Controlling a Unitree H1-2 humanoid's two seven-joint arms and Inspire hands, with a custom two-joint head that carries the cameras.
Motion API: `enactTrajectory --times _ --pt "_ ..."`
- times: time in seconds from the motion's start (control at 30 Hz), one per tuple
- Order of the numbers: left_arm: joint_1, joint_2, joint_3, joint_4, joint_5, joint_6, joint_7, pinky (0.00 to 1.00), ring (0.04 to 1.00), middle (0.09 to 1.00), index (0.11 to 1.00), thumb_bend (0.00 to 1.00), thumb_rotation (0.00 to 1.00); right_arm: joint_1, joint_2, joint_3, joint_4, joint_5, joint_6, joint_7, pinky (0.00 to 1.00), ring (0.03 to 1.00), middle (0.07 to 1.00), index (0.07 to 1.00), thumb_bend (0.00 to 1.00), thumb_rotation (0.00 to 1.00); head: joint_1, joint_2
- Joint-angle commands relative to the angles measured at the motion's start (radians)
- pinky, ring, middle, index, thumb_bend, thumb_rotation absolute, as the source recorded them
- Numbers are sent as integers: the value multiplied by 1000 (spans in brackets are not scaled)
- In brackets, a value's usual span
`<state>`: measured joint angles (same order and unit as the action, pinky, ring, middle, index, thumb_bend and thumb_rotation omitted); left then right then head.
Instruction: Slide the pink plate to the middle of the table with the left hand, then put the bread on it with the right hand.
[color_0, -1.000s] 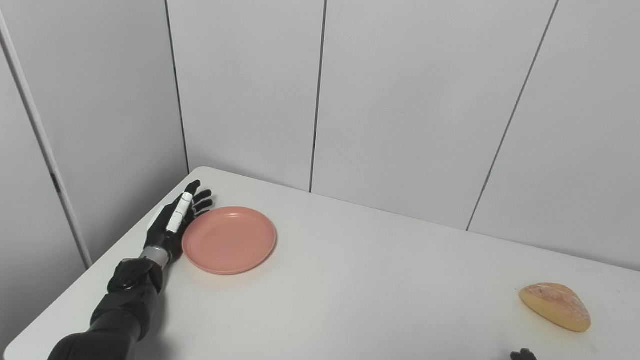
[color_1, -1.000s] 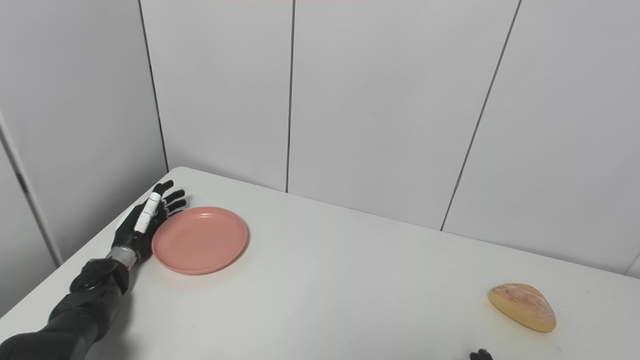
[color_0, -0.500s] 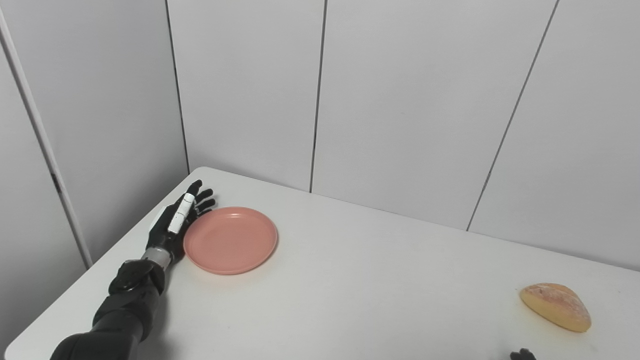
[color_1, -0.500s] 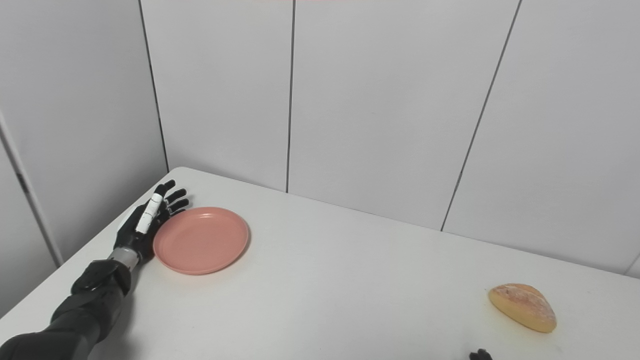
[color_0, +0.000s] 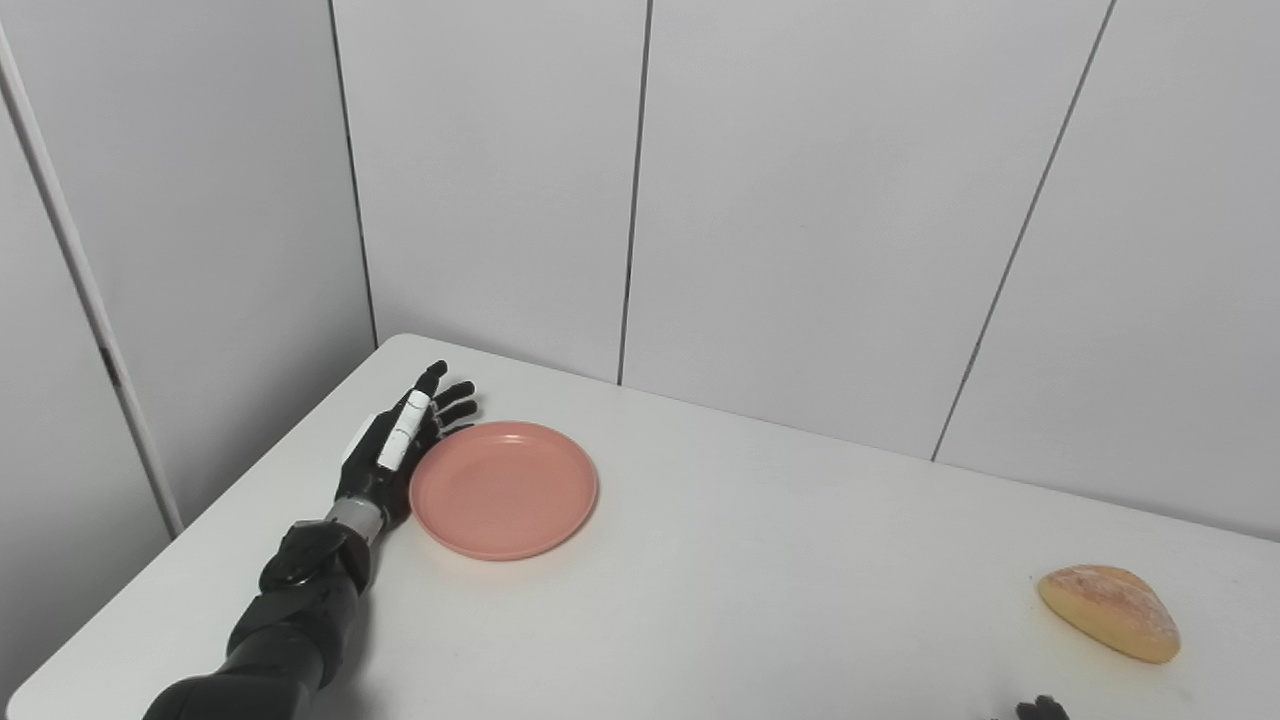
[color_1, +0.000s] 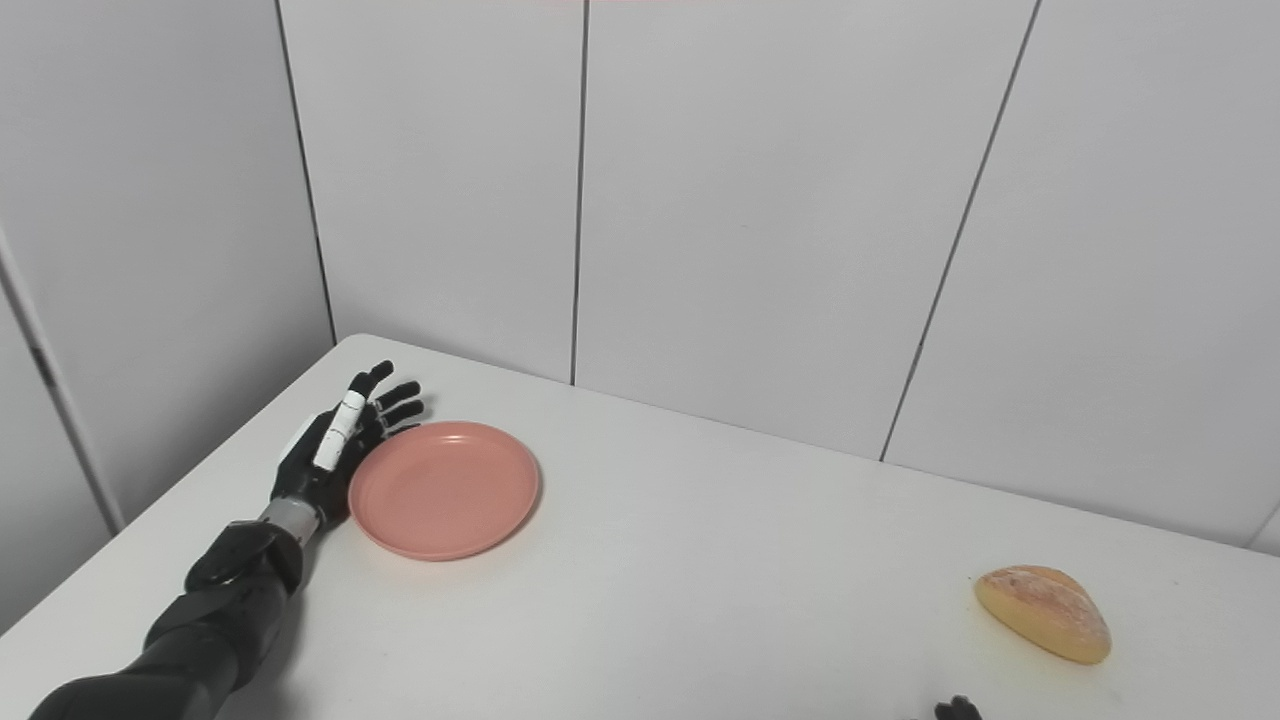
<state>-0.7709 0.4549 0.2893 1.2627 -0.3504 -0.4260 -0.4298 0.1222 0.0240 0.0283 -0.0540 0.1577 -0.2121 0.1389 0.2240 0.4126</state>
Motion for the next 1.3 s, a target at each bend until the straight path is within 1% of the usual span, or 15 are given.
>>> enactTrajectory --times 0.0,0.1,0.2,0.3,0.43,0.6,0.77,0.97,1.07,1.2,1.27 --pt "-8 -13 -10 -8 6 10 -18 786 849 855 924 914 752 -5 -32 -31 49 0 52 -19 984 936 997 1000 840 1000 -1 4" --pt "-5 -23 -17 -26 13 17 -8 757 835 851 915 928 749 -4 -32 -32 48 0 51 -20 980 932 992 1000 840 1000 -1 4" --pt "5 -31 -26 -55 19 24 -8 773 842 852 915 946 743 -3 -33 -30 44 -1 50 -17 984 933 994 1000 836 1000 -3 8" --pt "13 -38 -30 -71 17 27 -8 788 848 854 906 921 744 0 -32 -30 37 -1 57 -19 974 933 990 1000 843 1000 -5 11" --pt "35 -60 -38 -128 26 48 18 786 839 841 895 919 735 2 -34 -30 32 -2 60 -18 969 935 988 1000 840 1000 -5 14" --pt "67 -95 -54 -227 37 92 58 775 825 825 882 912 725 5 -32 -27 26 -6 58 -18 962 934 989 1000 833 1000 -12 18" --pt "106 -128 -79 -337 58 144 89 783 818 813 876 932 732 5 -30 -25 21 -13 58 -21 948 927 987 1000 832 1000 -24 24" --pt "157 -154 -116 -461 89 208 111 794 818 822 883 888 751 10 -24 -21 8 -18 63 -25 933 915 982 997 848 1000 -37 31" --pt "172 -159 -131 -488 110 226 126 799 836 819 886 876 759 12 -22 -19 0 -24 65 -28 931 914 983 998 843 1000 -46 36" --pt "183 -168 -143 -500 117 232 126 802 852 829 893 863 757 14 -20 -19 -3 -22 63 -27 926 909 981 991 840 1000 -52 40" --pt "188 -173 -150 -508 121 238 130 806 850 829 890 880 748 15 -20 -19 -6 -21 62 -25 925 910 982 990 832 1000 -54 42"
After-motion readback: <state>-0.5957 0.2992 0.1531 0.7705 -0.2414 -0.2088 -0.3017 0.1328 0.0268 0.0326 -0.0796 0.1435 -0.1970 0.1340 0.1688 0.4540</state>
